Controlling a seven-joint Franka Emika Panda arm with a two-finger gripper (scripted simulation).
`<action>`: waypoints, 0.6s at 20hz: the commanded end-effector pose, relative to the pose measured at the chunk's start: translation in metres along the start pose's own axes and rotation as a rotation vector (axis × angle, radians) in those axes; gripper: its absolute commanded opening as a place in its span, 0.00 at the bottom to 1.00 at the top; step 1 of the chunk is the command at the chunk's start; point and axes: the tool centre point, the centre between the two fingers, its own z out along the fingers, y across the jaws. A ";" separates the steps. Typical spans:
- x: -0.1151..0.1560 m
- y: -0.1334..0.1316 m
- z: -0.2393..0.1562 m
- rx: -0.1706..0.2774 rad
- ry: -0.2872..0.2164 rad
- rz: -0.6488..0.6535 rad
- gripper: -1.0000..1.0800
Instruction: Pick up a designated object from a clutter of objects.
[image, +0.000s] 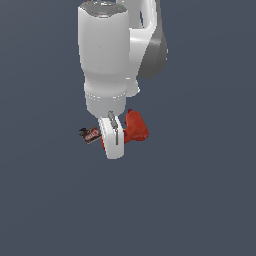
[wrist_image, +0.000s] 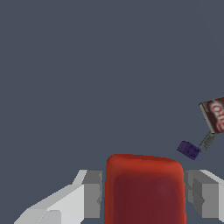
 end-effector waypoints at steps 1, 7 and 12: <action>0.018 -0.008 -0.019 0.003 0.001 -0.001 0.00; 0.051 -0.023 -0.050 0.002 0.002 0.000 0.00; 0.068 -0.031 -0.065 0.002 0.004 0.001 0.00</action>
